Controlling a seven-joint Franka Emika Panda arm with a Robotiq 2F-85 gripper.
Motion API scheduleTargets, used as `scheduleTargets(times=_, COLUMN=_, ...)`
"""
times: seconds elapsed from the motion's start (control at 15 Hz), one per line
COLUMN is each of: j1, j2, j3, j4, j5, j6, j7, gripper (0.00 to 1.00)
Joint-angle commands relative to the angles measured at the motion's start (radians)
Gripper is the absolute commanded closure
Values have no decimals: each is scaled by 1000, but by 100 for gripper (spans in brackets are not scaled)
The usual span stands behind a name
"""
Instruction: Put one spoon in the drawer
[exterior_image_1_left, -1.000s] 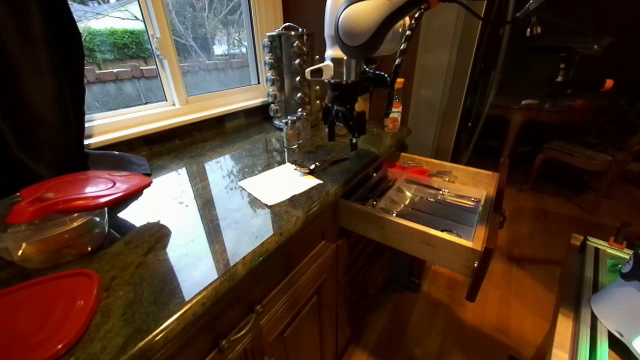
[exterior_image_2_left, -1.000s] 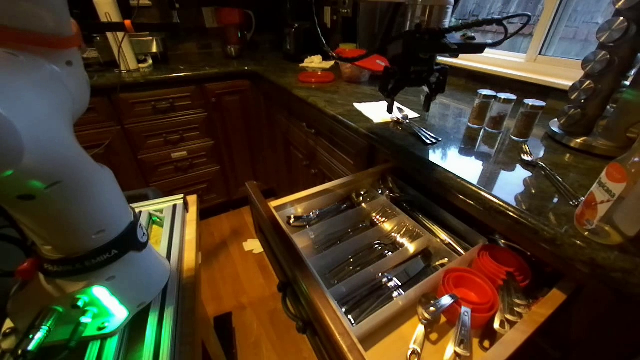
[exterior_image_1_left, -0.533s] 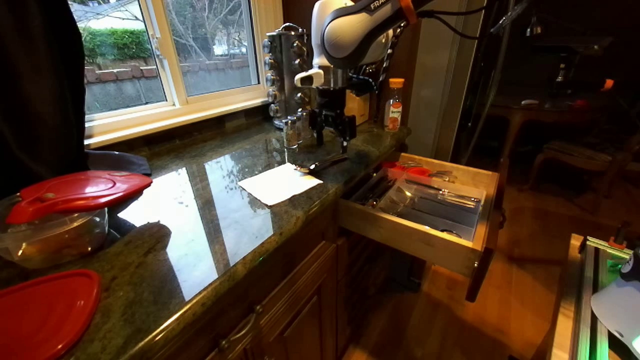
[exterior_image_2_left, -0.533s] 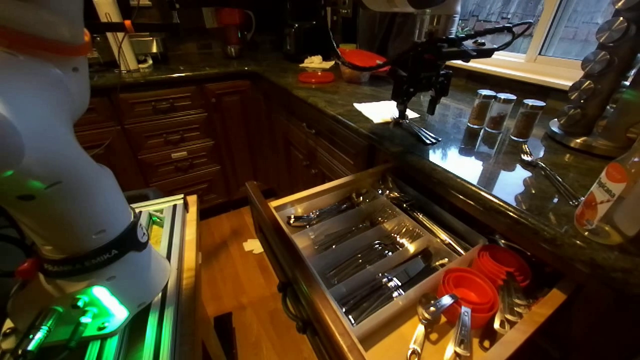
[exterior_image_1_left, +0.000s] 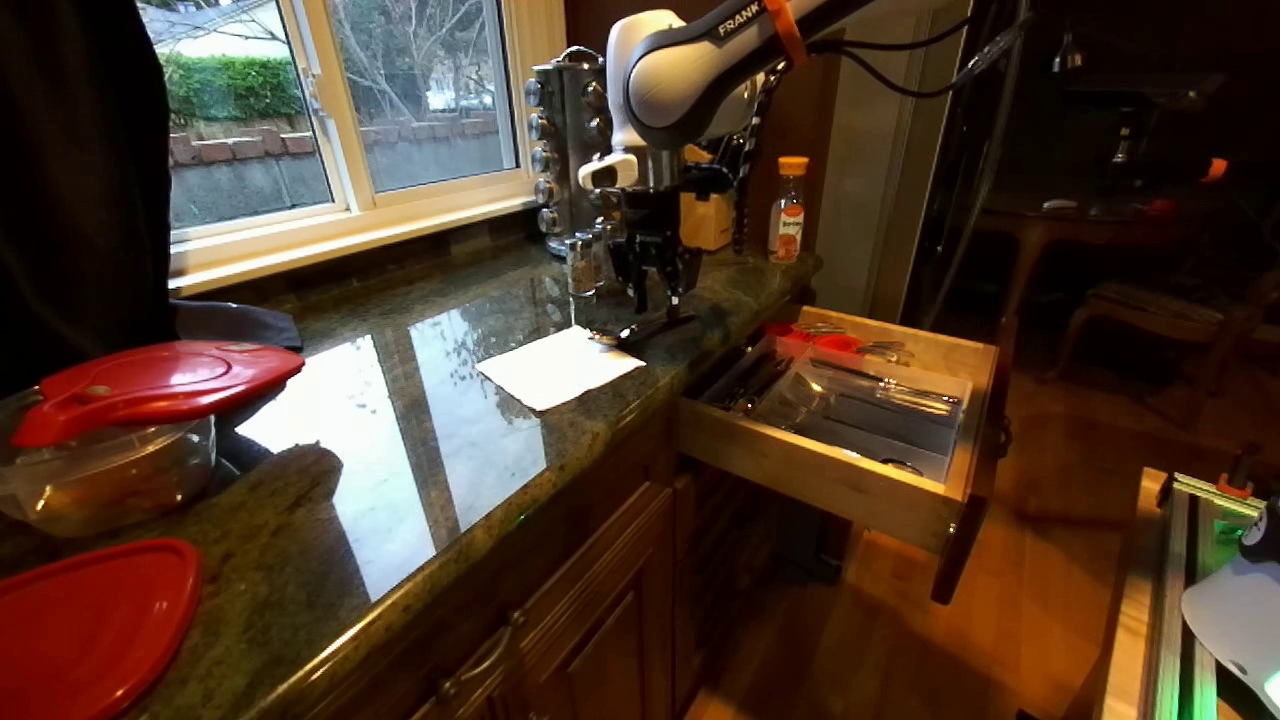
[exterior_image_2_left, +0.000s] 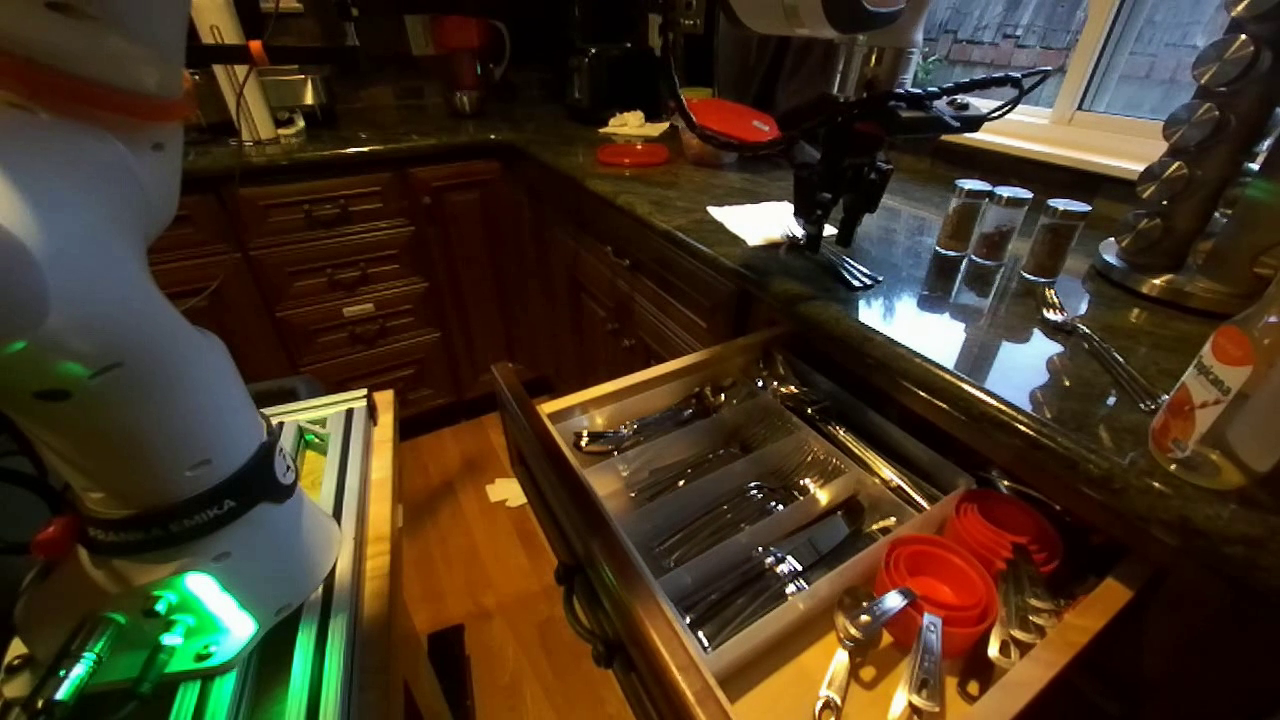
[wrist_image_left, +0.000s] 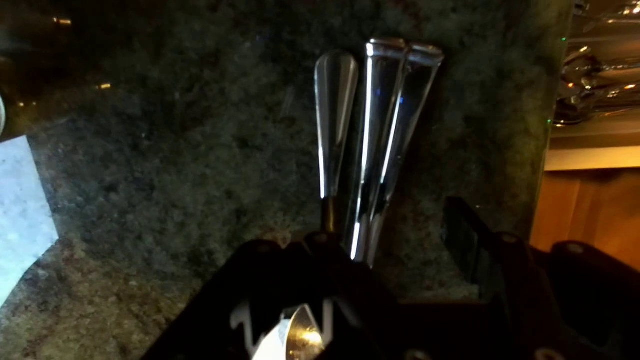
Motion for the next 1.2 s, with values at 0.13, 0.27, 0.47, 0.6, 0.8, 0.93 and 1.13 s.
scheduleTargets(times=0.13, j1=2, j2=48, j3=7, j4=70, j5=-14, j6=-48, j7=-53, gripper=48)
scheduleTargets(times=0.27, j1=2, j2=55, j3=9, j4=79, j5=-11, j6=-53, j7=-64, gripper=57)
scheduleTargets(times=0.47, j1=5, j2=64, j3=10, j4=92, j5=-11, j6=-65, j7=-77, gripper=77)
scheduleTargets(times=0.6, j1=6, j2=65, j3=11, j4=99, j5=-11, j6=-76, j7=-82, gripper=89)
scheduleTargets(times=0.8, j1=9, j2=62, j3=8, j4=106, j5=-16, j6=-80, j7=-81, gripper=100)
scheduleTargets(times=0.93, j1=9, j2=61, j3=9, j4=108, j5=-15, j6=-81, j7=-82, gripper=100)
scheduleTargets(times=1.13, j1=7, j2=58, j3=10, j4=111, j5=-9, j6=-84, j7=-84, gripper=100)
